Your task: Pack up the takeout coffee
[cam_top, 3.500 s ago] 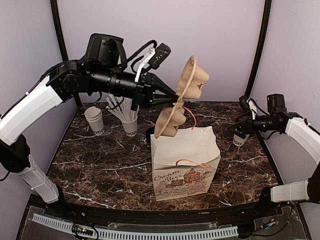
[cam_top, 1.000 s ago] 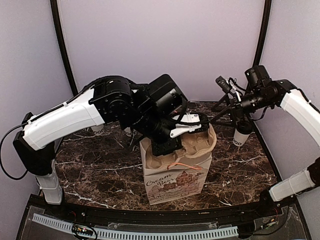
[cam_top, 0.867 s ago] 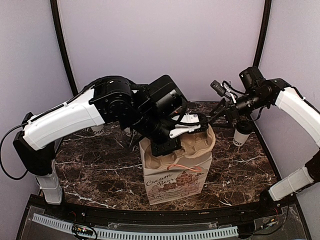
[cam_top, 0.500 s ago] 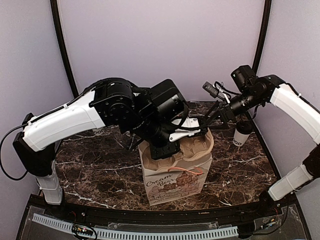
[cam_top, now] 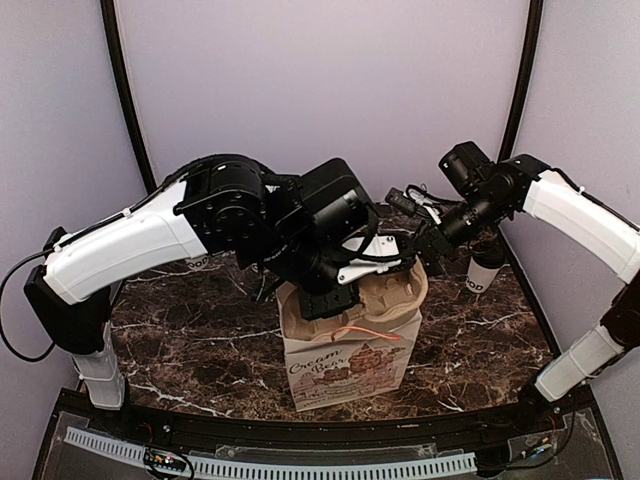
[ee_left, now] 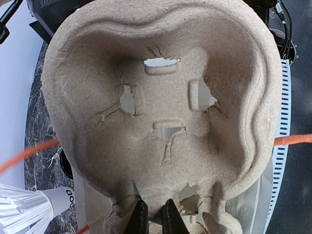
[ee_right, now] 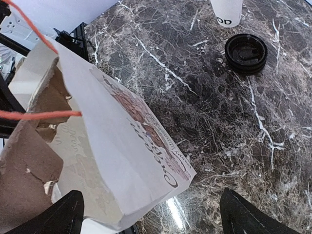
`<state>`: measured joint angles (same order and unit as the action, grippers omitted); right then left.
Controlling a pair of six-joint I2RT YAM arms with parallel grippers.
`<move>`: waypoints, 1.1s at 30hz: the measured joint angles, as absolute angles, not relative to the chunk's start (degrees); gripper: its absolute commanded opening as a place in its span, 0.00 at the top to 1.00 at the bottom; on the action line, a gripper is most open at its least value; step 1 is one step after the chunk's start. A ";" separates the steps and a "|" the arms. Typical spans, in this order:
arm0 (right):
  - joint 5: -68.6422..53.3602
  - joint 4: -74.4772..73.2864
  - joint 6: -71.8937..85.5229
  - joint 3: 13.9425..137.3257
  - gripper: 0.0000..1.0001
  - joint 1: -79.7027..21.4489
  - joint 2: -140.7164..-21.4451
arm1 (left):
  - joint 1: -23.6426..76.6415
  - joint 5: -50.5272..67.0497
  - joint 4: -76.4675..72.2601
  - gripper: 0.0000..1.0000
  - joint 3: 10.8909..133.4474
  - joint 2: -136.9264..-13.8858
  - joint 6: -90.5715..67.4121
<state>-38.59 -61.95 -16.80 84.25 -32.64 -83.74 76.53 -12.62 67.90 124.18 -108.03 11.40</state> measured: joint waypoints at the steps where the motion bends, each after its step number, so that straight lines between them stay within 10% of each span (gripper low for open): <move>1: -37.98 -62.04 -16.80 84.25 0.01 -32.67 -83.94 | 76.58 -12.78 67.96 1.00 124.18 -108.03 11.27; 33: -33.08 -71.31 -26.50 88.71 0.01 -32.88 -81.41 | 76.75 -15.53 71.22 1.00 120.16 -107.98 7.68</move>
